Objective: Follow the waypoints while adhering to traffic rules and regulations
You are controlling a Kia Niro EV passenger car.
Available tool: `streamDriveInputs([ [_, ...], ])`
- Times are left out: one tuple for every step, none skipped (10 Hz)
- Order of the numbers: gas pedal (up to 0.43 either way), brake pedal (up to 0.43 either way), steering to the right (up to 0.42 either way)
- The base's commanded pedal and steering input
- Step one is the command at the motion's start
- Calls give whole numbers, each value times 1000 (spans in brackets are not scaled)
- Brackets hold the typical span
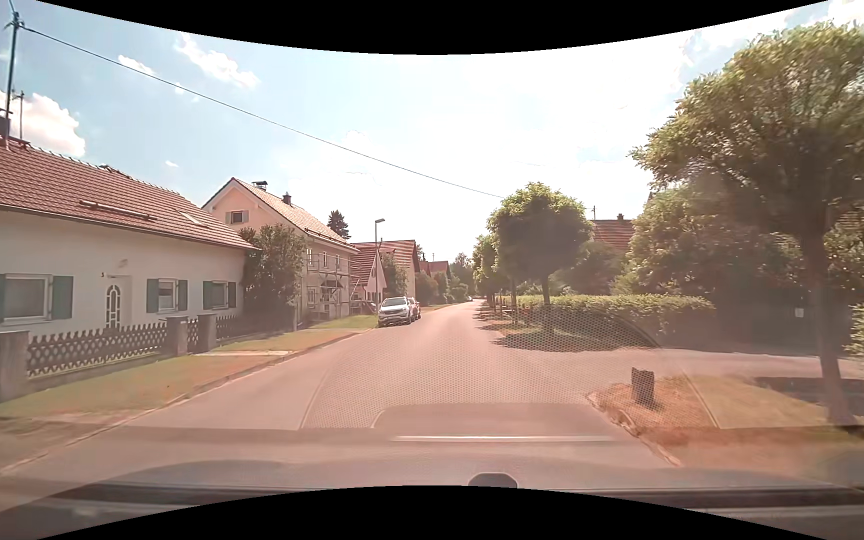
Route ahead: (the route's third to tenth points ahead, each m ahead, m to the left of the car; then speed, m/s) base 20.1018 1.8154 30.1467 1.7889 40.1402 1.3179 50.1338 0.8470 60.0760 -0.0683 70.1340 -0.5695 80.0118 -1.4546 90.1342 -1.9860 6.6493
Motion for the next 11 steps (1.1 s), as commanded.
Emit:
streamDriveInputs([
  [110, 0, -4],
  [110, 0, -4],
  [110, 0, -4],
  [110, 0, -4],
  [98, 0, -4],
  [98, 0, -2],
  [98, 0, 0],
  [98, 0, 2],
  [98, 0, 3],
  [98, 0, 3],
  [98, 0, 3],
])
